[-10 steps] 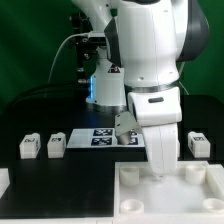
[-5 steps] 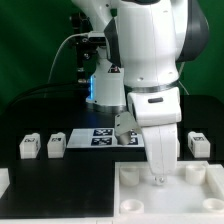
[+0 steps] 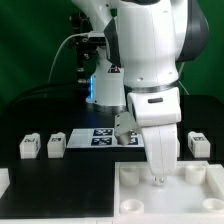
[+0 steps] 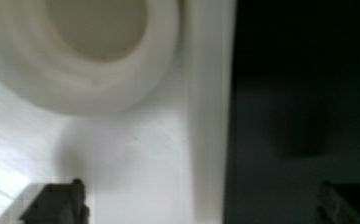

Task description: Assemble one leg

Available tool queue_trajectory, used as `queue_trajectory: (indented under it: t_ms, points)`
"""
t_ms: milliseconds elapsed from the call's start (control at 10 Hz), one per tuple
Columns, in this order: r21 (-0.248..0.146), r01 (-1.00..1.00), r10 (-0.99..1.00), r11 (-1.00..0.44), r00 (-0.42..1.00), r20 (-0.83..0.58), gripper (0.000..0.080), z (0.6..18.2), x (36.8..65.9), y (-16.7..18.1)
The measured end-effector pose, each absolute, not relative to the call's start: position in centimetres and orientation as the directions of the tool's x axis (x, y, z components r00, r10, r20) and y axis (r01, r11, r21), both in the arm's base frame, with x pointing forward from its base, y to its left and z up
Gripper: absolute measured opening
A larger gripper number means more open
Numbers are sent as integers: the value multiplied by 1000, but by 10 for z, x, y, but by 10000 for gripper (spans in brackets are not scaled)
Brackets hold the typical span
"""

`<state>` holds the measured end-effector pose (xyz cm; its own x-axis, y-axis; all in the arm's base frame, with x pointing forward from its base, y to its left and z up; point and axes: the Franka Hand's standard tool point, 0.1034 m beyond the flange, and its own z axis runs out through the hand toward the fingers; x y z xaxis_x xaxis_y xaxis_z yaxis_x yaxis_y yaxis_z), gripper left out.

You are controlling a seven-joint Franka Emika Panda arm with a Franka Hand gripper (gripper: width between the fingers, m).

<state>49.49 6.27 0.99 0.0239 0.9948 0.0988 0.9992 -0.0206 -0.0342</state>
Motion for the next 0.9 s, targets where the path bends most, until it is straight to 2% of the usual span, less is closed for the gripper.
queue_trajectory:
  t_ms: [100,300,400,600,700,800,900]
  points:
    - [-37,995,991,-90,93,96,648,13,496,64]
    - [-29,979,975,-201,203,85,648,31,490,71]
    - [-40,949,946,-313,315,79,648,37,480,81]
    - [-70,776,774,-626,630,64,648,49,464,117]
    - [-83,677,674,-732,736,56,648,52,463,133]
    - [-87,625,623,-776,780,56,648,53,465,142]
    - [-86,598,594,-797,801,72,648,52,468,137]
